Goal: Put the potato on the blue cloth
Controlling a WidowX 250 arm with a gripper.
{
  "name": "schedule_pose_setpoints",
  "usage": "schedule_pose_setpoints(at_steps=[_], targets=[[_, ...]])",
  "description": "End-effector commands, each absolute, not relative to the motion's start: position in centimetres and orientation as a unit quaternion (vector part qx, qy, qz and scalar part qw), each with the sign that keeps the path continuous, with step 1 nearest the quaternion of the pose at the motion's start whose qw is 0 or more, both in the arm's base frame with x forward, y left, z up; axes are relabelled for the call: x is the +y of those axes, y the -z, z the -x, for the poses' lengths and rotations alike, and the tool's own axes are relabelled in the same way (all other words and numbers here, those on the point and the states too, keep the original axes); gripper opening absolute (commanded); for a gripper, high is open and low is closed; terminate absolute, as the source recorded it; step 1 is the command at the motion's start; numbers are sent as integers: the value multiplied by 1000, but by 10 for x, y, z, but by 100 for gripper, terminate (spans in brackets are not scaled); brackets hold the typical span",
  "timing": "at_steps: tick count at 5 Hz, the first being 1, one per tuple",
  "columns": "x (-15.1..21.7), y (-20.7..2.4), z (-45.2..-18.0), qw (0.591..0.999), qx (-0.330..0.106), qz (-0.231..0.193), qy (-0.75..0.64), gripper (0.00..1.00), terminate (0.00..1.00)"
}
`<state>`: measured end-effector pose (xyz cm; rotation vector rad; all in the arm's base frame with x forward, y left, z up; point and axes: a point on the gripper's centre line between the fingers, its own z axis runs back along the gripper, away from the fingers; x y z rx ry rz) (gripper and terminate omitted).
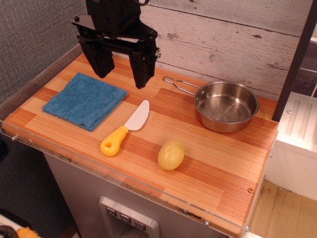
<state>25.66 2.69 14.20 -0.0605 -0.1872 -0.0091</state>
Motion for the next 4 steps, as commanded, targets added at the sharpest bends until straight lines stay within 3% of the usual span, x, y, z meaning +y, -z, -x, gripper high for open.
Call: schedule_pose_setpoints(at_steps=[1,3,4], targets=[[27,-142,-257,995,-93,30,5,100,0],[-25,-127,-264,987,-141,54,57,100,0],[-57,-115,-259,987,-127,36,87,100,0]])
